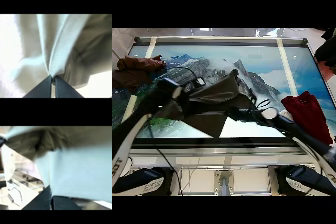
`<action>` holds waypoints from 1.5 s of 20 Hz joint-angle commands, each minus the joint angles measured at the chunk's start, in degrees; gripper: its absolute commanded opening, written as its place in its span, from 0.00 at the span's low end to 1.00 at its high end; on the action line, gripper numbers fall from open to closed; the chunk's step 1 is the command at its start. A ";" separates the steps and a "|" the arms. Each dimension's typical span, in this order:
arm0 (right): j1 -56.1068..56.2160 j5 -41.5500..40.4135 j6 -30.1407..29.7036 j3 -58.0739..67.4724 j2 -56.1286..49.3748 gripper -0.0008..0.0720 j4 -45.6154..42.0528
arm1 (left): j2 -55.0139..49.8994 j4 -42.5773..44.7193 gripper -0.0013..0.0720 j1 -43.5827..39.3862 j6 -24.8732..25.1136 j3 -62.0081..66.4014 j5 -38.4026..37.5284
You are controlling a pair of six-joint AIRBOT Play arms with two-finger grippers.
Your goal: Fold the shirts.
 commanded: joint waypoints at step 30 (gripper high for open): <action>-38.25 18.38 0.02 13.40 -8.28 0.02 -33.88 | -12.07 0.94 0.04 19.19 -31.50 4.15 6.88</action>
